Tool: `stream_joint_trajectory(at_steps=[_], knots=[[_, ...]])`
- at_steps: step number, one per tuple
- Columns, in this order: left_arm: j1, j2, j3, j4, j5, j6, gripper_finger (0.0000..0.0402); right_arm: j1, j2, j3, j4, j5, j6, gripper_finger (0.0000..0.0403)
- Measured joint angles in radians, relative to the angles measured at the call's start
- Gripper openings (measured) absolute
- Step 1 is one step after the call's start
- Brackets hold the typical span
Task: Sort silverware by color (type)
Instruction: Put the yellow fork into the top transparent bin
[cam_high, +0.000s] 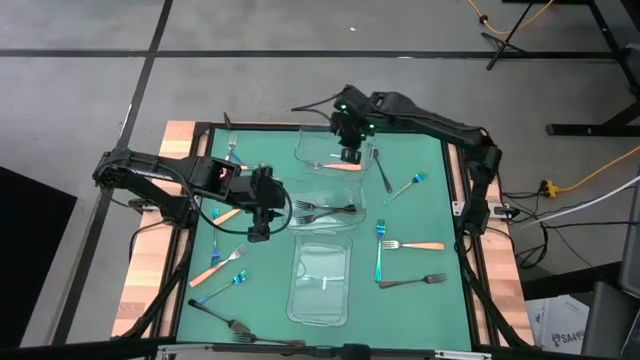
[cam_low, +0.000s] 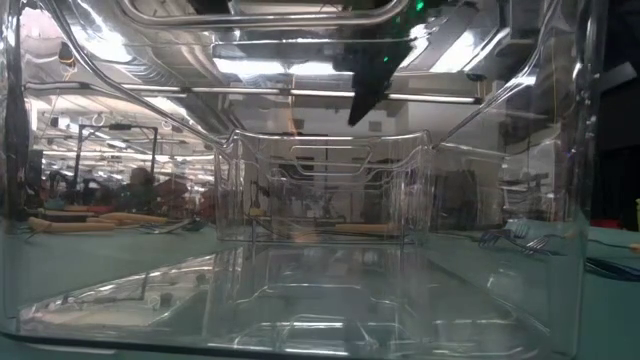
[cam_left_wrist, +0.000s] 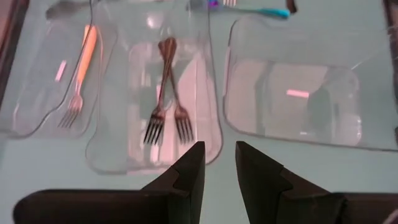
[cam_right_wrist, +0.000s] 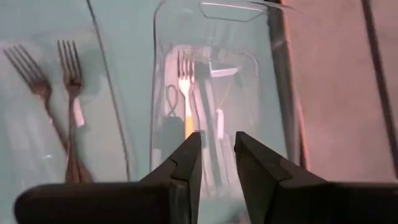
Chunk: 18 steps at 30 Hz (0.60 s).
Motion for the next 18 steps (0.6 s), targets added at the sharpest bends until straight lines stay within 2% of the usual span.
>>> stream_joint_trajectory(at_steps=[11, 18], knots=[[0.0, 0.0, -0.005, -0.089, -0.062, -0.078, 0.0084, 0.162, -0.179, 0.0, -0.167, 0.121, 0.07, 0.0088], [0.001, 0.0, -0.123, -0.074, -0.062, -0.094, 0.0084, 0.313, -0.277, -0.053, -0.295, 0.226, 0.209, 0.0088]])
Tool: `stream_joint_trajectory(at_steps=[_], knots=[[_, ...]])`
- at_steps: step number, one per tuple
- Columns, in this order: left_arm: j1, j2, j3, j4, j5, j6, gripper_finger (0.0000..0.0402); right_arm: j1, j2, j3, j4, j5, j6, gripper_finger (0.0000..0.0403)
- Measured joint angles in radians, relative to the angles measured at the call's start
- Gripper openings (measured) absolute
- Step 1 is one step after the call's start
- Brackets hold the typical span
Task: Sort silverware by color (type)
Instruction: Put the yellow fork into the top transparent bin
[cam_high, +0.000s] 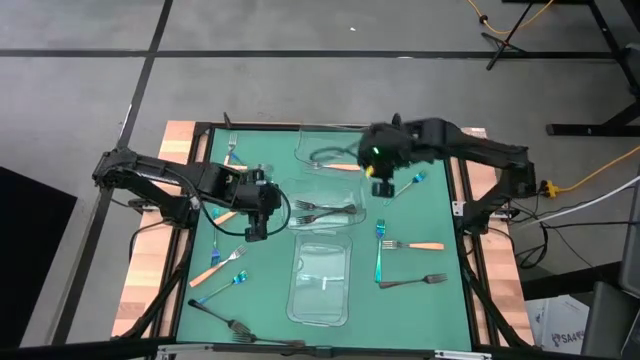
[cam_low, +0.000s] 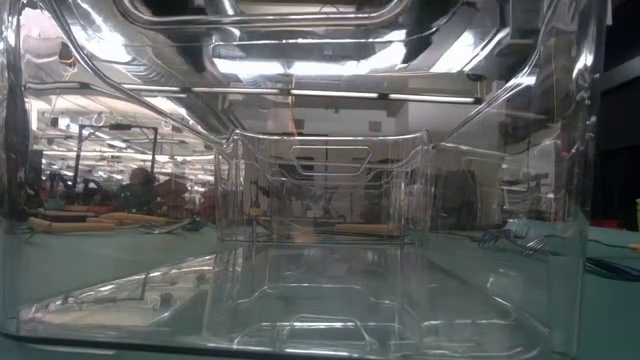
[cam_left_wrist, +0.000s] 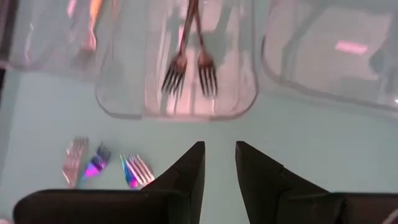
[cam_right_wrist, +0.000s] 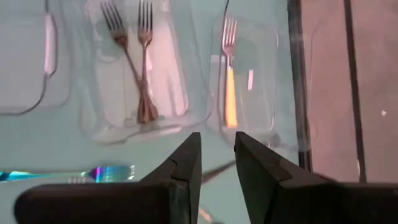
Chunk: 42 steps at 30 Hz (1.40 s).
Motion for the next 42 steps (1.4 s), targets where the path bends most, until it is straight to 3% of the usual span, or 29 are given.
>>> stream_joint_trajectory(at_steps=[9, 17, 23, 30, 42], knots=[[0.006, 0.001, -0.202, 0.024, 0.0, -0.086, 0.0084, 0.204, -0.209, -0.319, 0.115, 0.235, 0.24, 0.0088], [0.033, 0.0, -0.346, 0.099, 0.0, -0.161, 0.0084, 0.292, -0.34, -0.611, 0.367, 0.251, 0.413, 0.0088], [0.069, 0.0, -0.457, 0.195, 0.001, -0.164, 0.0084, 0.322, -0.35, -0.775, 0.593, 0.233, 0.439, 0.0088], [0.145, 0.0, -0.516, 0.21, 0.0, -0.165, 0.0084, 0.32, -0.346, -0.86, 0.77, 0.205, 0.438, 0.0088], [0.302, 0.0, -0.618, 0.337, -0.005, -0.156, 0.0084, 0.32, -0.346, -0.862, 0.775, 0.179, 0.438, 0.0088]])
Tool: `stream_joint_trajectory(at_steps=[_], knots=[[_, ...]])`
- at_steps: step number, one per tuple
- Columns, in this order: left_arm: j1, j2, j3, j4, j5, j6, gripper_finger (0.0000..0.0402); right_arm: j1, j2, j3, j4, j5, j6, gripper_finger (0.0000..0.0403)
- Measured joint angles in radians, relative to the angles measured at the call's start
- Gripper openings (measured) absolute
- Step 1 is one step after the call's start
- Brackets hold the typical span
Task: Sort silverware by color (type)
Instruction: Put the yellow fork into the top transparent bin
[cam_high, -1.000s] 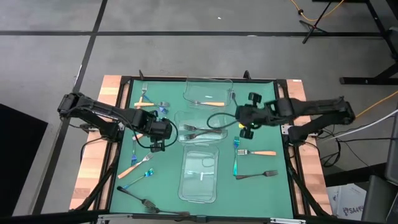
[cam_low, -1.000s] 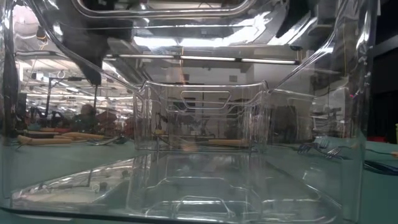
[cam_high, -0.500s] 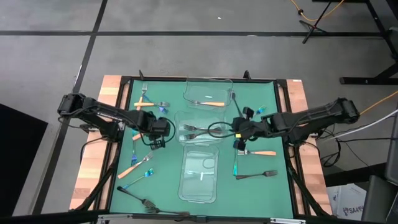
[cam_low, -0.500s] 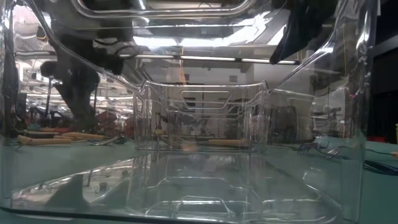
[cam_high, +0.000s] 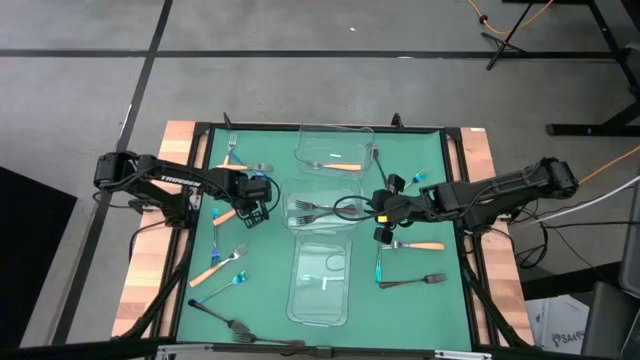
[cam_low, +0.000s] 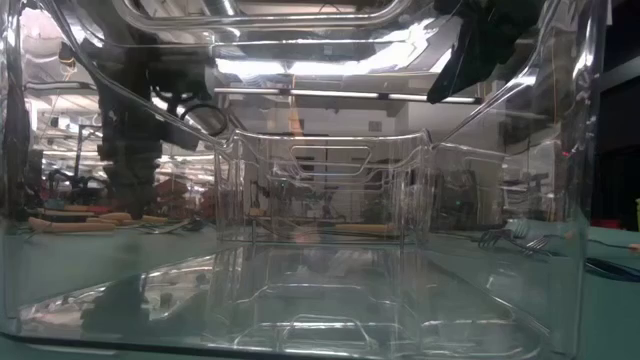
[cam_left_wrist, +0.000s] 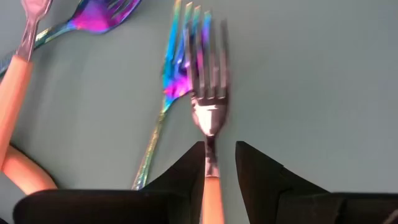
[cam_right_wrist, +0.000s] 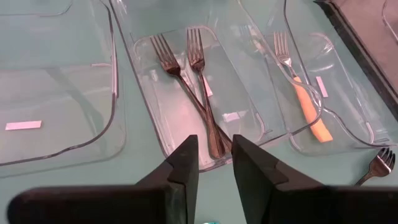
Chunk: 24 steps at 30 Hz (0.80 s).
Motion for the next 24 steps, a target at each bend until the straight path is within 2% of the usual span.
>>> stream_joint_trajectory(at_steps=[8, 24], knots=[[0.047, 0.0, -0.044, 0.026, 0.002, 0.0, 0.0084, 0.0, 0.0, 0.0, 0.0, 0.0, 0.0, 0.0088], [0.048, -0.001, -0.064, 0.062, 0.042, -0.033, 0.0084, 0.0, 0.0, 0.0, -0.002, 0.0, 0.0, 0.0088]])
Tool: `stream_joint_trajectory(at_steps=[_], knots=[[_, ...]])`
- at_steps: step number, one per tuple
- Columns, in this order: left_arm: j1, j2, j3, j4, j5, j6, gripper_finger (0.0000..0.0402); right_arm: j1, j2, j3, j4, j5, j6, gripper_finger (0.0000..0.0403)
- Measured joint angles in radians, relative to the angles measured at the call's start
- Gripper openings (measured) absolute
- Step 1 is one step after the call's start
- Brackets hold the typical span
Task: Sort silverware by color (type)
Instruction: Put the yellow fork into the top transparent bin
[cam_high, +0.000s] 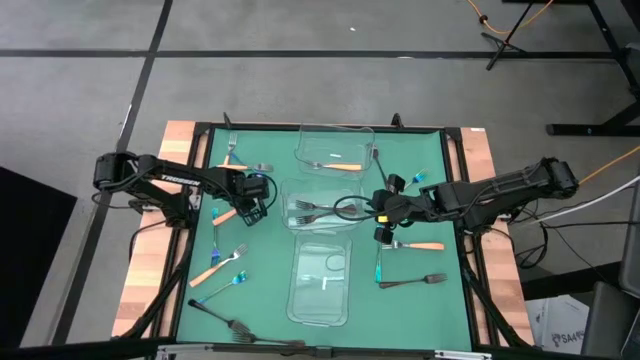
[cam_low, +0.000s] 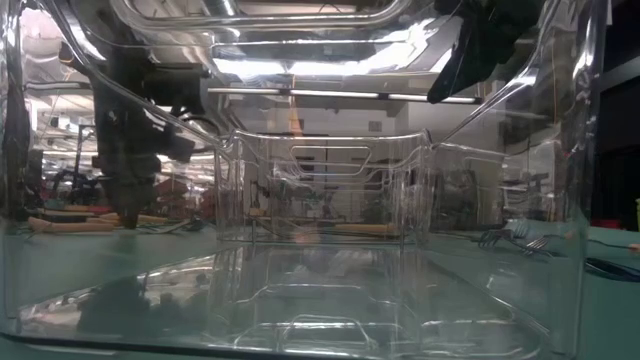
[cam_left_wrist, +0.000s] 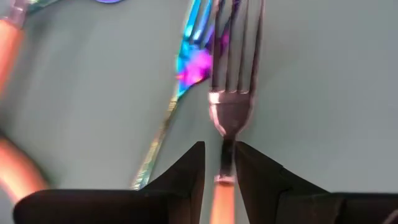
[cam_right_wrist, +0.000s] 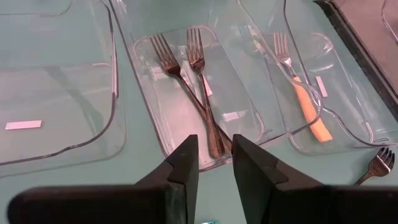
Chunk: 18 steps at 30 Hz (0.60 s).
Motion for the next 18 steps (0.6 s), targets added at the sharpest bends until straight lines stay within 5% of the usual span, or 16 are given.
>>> stream_joint_trajectory(at_steps=[18], knots=[[0.0, 0.002, -0.002, 0.01, 0.016, 0.035, 0.0084, 0.0, 0.0, 0.001, -0.001, 0.0, 0.0, 0.0088]])
